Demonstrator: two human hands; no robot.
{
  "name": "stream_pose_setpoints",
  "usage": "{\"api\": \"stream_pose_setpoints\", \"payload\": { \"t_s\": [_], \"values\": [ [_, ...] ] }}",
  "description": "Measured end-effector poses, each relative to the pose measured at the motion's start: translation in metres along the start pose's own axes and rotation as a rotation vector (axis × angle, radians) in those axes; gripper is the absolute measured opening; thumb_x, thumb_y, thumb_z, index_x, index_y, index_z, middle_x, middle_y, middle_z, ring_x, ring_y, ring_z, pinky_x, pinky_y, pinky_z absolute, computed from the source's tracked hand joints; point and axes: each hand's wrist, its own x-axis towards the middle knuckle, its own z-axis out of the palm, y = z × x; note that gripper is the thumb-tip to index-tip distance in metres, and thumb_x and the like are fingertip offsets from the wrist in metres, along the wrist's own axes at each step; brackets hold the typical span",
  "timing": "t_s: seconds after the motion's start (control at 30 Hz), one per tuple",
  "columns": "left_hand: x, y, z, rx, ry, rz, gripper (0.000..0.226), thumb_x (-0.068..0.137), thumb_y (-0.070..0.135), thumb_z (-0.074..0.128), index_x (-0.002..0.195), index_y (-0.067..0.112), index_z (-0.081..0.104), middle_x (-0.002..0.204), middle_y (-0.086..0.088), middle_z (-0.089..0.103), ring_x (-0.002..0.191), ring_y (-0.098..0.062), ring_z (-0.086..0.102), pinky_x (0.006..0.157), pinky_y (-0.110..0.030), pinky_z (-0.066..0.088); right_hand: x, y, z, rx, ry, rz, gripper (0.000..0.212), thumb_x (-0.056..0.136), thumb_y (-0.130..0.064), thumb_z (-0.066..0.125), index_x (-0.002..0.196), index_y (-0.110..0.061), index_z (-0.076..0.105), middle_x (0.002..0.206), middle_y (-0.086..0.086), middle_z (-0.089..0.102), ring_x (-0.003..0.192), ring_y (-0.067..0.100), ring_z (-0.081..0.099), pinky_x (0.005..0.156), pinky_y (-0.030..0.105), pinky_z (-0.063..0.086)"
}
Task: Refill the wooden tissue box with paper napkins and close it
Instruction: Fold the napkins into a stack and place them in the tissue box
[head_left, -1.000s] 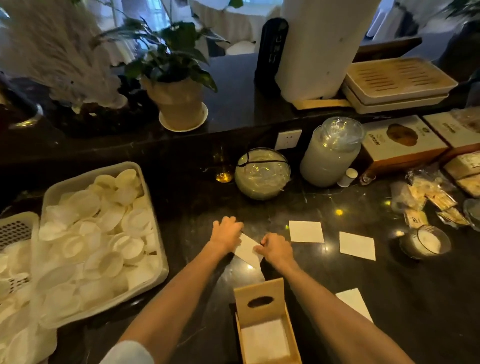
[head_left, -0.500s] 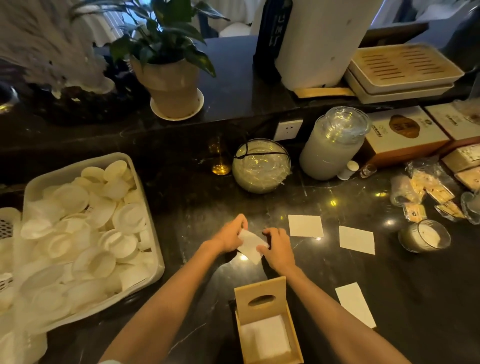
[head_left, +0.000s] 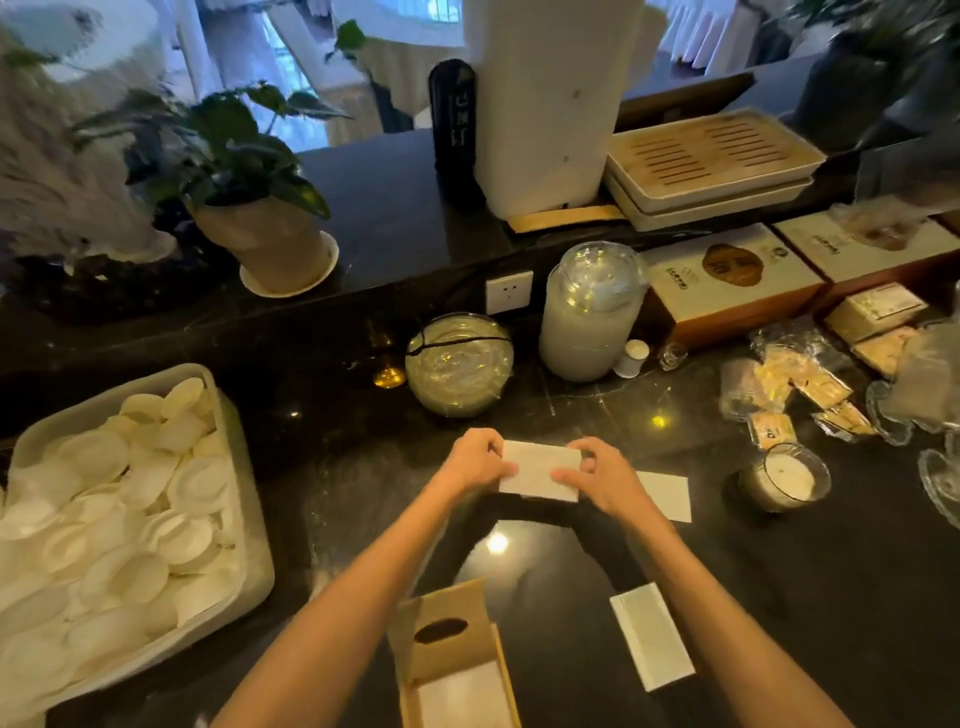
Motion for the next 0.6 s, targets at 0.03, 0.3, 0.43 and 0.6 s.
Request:
{"api": "stream_pose_setpoints", "payload": {
  "t_s": [0.03, 0.3, 0.43, 0.6],
  "values": [
    [0.008, 0.006, 0.011, -0.008, 0.024, -0.044, 0.022, 0.079, 0.013, 0.076, 0.076, 0.017, 0.055, 0.087, -0.004, 0.063, 0.088, -0.024, 0.066, 0.083, -0.042, 0.058, 0.009, 0.005, -0.004, -0.029, 0.024, 0.027, 0.039, 0.083, -0.025, 0.076, 0.116, -0.019, 0.057, 0.106, 0.004, 0.065, 0.091, 0.017, 0.064, 0.067, 0.025, 0.055],
    [0.043, 0.011, 0.089, 0.073, 0.223, -0.214, 0.022, 0.091, 0.003, 0.054, 0.111, 0.004, 0.060, 0.121, -0.017, 0.065, 0.112, -0.033, 0.060, 0.086, -0.037, 0.049, 0.051, 0.042, 0.010, -0.135, 0.061, 0.089, 0.052, 0.083, -0.015, 0.076, 0.128, -0.014, 0.049, 0.120, 0.012, 0.065, 0.107, 0.025, 0.063, 0.091, 0.036, 0.054],
    [0.043, 0.003, 0.101, 0.112, 0.252, -0.258, 0.028, 0.094, 0.005, 0.052, 0.122, 0.006, 0.055, 0.125, -0.015, 0.061, 0.116, -0.031, 0.058, 0.085, -0.033, 0.048, 0.058, 0.051, 0.023, -0.218, 0.066, 0.044, 0.056, 0.086, -0.013, 0.073, 0.135, -0.014, 0.044, 0.130, 0.014, 0.055, 0.114, 0.029, 0.059, 0.093, 0.035, 0.049],
    [0.042, 0.000, 0.117, 0.201, 0.311, -0.301, 0.041, 0.094, 0.013, 0.057, 0.133, 0.009, 0.043, 0.137, -0.017, 0.042, 0.126, -0.035, 0.041, 0.102, -0.039, 0.041, 0.058, 0.053, 0.034, -0.349, 0.187, 0.068, 0.062, 0.087, -0.023, 0.073, 0.139, -0.016, 0.040, 0.131, 0.016, 0.054, 0.115, 0.033, 0.058, 0.092, 0.038, 0.050]
  ]
}}
